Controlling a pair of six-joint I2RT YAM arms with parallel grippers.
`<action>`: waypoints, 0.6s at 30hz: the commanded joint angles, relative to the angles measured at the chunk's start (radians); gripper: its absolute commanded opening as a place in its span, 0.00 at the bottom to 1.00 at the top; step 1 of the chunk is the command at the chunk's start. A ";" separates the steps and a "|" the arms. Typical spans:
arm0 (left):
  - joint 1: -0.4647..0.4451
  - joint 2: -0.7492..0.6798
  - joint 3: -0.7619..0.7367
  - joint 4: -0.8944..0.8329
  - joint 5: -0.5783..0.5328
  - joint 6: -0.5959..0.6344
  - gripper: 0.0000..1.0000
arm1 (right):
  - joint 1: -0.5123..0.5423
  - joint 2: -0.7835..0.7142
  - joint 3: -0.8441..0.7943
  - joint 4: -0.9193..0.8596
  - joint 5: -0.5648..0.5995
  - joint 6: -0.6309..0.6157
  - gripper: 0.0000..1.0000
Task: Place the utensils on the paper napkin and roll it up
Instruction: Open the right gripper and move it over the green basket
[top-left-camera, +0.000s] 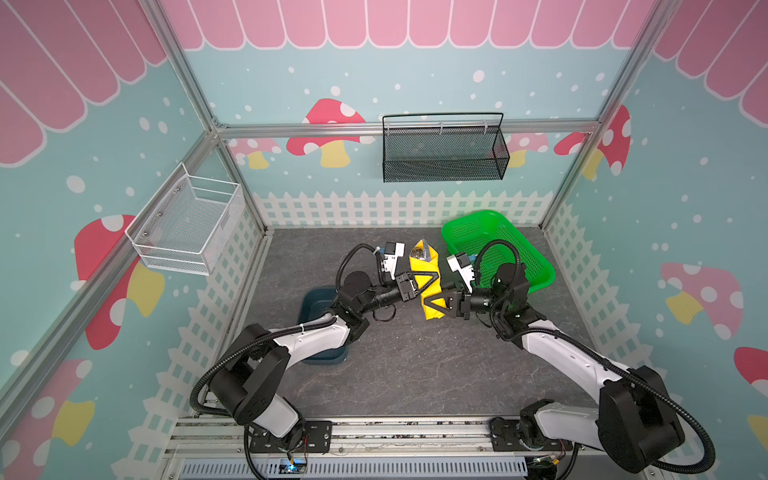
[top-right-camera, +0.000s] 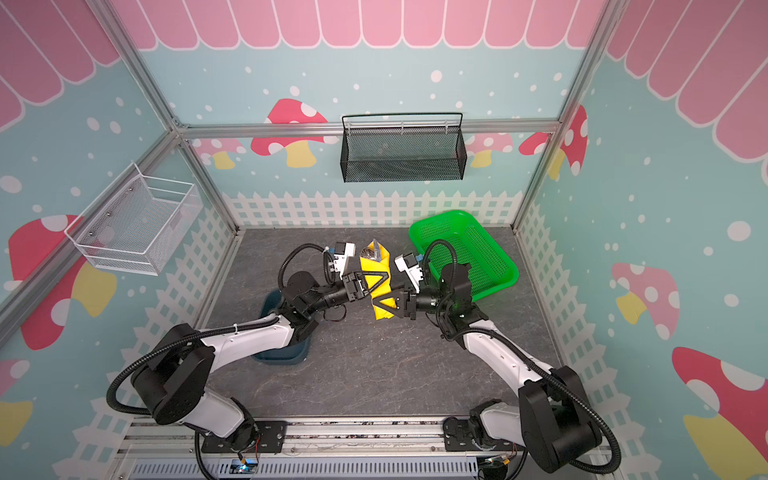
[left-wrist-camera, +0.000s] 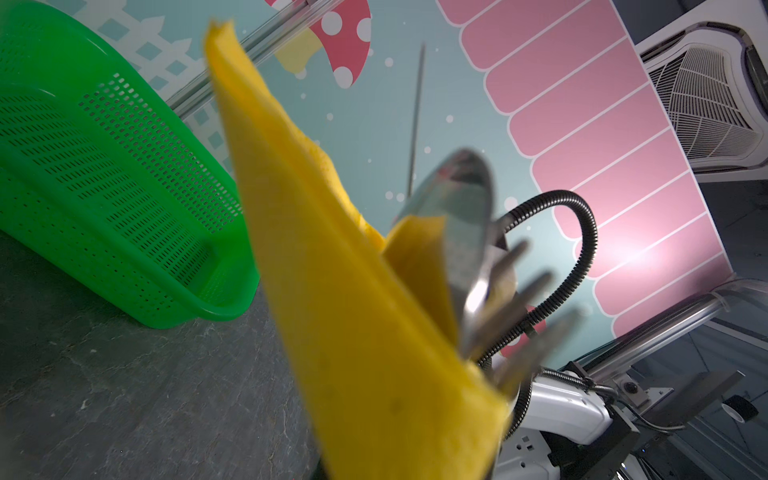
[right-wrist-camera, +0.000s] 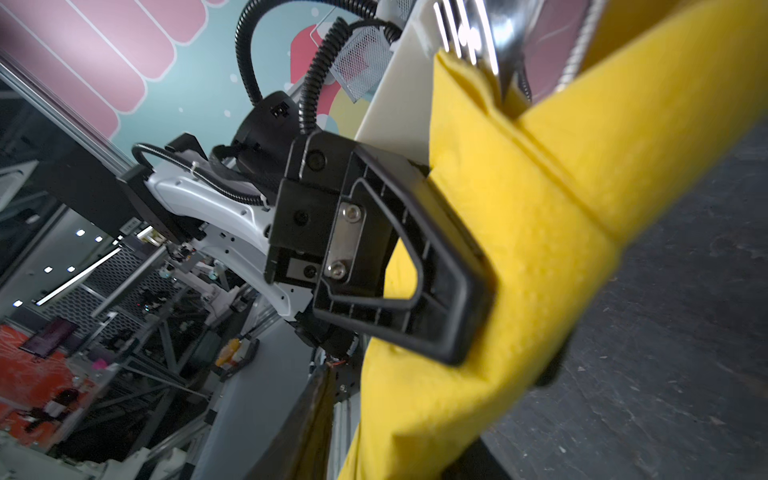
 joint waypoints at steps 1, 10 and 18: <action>0.001 -0.033 -0.005 0.012 -0.016 -0.007 0.08 | -0.032 -0.054 -0.010 -0.043 0.017 -0.060 0.46; 0.015 -0.055 -0.032 -0.008 -0.039 -0.003 0.07 | -0.142 -0.176 0.016 -0.313 0.189 -0.247 0.53; 0.024 -0.074 -0.042 -0.058 -0.048 0.007 0.07 | -0.225 -0.186 0.051 -0.525 0.581 -0.327 0.53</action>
